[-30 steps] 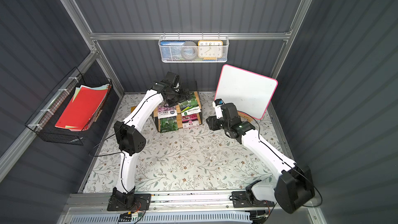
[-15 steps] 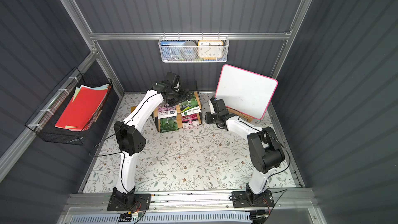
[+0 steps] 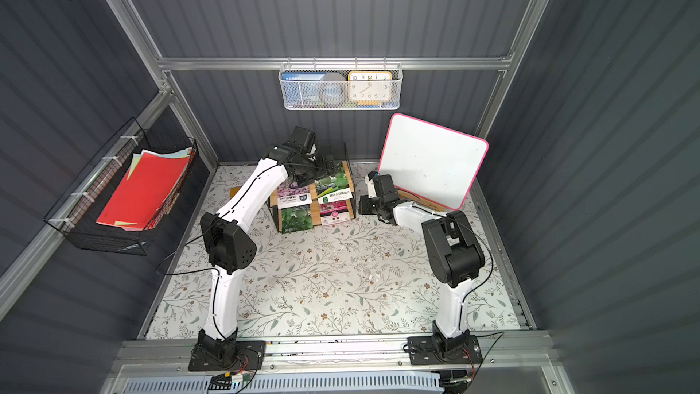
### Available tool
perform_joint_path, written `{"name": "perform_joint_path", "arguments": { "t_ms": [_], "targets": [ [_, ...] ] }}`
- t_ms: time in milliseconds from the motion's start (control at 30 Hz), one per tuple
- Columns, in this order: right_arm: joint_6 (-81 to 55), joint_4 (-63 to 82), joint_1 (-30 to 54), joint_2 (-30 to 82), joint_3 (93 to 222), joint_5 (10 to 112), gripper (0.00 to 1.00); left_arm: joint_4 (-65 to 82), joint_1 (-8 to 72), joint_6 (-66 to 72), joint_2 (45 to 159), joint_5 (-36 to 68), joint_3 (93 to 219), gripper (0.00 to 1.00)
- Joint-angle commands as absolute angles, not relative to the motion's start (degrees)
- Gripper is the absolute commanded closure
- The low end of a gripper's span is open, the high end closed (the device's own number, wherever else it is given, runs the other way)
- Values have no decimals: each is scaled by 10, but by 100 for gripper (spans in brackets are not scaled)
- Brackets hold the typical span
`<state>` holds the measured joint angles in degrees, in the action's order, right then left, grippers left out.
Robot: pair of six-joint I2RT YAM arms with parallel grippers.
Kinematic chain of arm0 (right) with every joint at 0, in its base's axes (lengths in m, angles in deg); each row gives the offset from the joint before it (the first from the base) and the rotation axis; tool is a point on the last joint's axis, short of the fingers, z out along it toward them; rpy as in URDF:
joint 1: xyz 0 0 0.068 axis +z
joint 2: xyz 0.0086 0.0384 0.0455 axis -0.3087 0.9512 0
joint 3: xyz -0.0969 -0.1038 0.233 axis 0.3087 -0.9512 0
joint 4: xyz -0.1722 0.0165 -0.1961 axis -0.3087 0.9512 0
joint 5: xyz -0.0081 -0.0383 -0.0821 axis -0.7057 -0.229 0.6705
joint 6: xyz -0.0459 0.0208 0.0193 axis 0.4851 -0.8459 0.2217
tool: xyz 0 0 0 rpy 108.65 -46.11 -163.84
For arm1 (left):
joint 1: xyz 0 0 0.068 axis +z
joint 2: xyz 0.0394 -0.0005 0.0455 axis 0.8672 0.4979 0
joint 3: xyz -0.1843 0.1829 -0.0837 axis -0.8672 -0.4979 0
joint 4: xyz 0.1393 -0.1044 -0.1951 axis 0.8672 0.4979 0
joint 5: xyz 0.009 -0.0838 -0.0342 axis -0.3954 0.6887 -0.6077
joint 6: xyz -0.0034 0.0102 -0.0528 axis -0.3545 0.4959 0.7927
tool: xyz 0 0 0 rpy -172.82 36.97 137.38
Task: Take the seed bag off the shelf
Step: Pick up the seed packet from the shelf.
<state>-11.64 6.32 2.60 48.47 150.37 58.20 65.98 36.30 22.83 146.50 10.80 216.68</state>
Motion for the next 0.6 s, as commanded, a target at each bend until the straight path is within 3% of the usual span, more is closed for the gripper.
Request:
{"name": "perform_joint_path", "arguments": {
  "t_ms": [0,567],
  "targets": [
    [-124,32,26,497,1524,546,100,699,367,218,1482,112,2141,0],
    [-150,7,26,538,1551,500,100,682,368,216,1481,146,2107,0]
  ]
}}
